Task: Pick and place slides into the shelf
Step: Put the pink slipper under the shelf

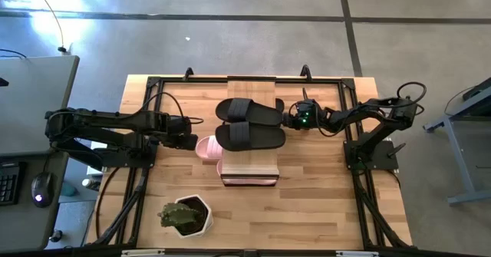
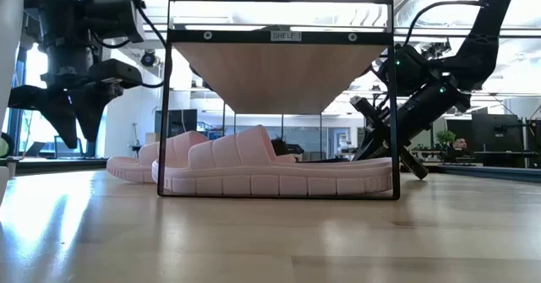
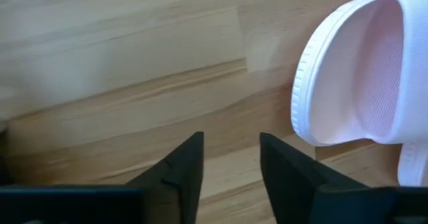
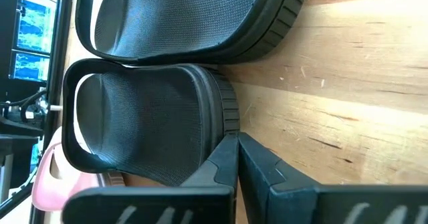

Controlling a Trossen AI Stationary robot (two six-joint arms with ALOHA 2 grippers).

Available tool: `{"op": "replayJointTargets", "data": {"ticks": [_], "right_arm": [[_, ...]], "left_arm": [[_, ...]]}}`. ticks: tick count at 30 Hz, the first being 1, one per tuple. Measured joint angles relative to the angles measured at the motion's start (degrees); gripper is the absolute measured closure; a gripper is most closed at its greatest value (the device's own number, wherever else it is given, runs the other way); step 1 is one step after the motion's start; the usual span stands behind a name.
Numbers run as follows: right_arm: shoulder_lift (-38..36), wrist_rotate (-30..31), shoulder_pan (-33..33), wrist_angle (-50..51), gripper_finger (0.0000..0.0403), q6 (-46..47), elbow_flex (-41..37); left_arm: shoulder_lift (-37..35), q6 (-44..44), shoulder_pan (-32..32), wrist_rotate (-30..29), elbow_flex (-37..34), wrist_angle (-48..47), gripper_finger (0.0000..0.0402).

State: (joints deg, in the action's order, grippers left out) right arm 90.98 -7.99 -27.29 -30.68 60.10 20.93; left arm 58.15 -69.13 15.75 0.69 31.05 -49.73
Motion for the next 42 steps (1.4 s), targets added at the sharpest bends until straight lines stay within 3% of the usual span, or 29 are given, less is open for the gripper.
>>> {"op": "replayJointTargets", "data": {"ticks": [14,42], "right_arm": [[0.0,0.0,0.0,0.0,0.0403,0.0,0.0],[0.0,0.3,-0.1,-0.5,0.0403,0.5,0.0]], "left_arm": [[9.7,0.1,0.0,3.8,0.0,12.1,0.0398],[16.8,-4.7,0.0,5.0,-0.2,30.0,0.0400]]}}
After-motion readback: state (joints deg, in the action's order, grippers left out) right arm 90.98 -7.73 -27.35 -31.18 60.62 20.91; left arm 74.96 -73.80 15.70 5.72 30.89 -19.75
